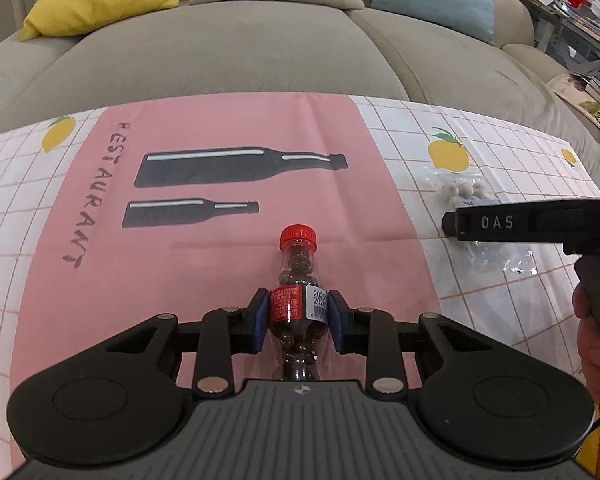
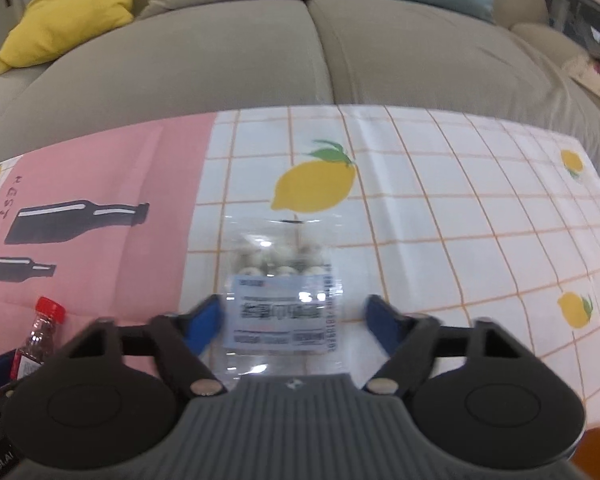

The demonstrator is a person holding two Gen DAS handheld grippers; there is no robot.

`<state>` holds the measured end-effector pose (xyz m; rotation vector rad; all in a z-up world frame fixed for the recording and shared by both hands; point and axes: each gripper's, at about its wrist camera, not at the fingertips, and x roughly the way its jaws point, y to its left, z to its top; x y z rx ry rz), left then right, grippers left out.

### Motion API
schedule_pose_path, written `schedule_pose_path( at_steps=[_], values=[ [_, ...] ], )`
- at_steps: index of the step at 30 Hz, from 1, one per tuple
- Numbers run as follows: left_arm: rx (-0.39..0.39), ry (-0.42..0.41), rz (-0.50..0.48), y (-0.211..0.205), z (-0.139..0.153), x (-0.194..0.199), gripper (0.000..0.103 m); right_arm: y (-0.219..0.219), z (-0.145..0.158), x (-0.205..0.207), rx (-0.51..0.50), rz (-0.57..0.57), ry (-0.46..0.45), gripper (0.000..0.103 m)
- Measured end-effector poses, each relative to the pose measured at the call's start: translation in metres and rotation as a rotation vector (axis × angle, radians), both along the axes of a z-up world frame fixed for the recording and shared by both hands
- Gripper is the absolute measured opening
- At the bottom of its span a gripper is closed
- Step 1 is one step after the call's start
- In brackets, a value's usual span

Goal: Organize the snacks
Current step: 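Grasp the red-capped bottle with the left gripper while the right grasps the white-ball bag, then lift the bottle and bag and carry them over the orange box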

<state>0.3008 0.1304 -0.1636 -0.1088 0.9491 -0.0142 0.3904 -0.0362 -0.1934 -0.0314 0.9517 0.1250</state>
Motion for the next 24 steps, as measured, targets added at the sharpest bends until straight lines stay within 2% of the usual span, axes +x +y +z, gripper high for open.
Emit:
schedule_pose_path(
  at_steps=[5, 12, 15, 24],
  values=[
    [0.007, 0.012, 0.017, -0.006, 0.0, -0.01, 0.034, 0.001, 0.002, -0.016, 0.022, 0.049, -0.006, 0.059],
    [-0.037, 0.026, 0.034, -0.015, 0.002, -0.039, 0.034, -0.004, 0.005, -0.069, 0.07, 0.084, 0.03, 0.058],
    [-0.116, 0.042, 0.064, -0.01, 0.005, -0.053, 0.033, -0.011, 0.009, -0.09, 0.096, 0.099, 0.056, 0.058],
    [-0.216, -0.028, 0.124, -0.014, 0.057, -0.117, 0.033, -0.035, 0.06, -0.161, 0.217, 0.114, 0.019, 0.058]
  ],
)
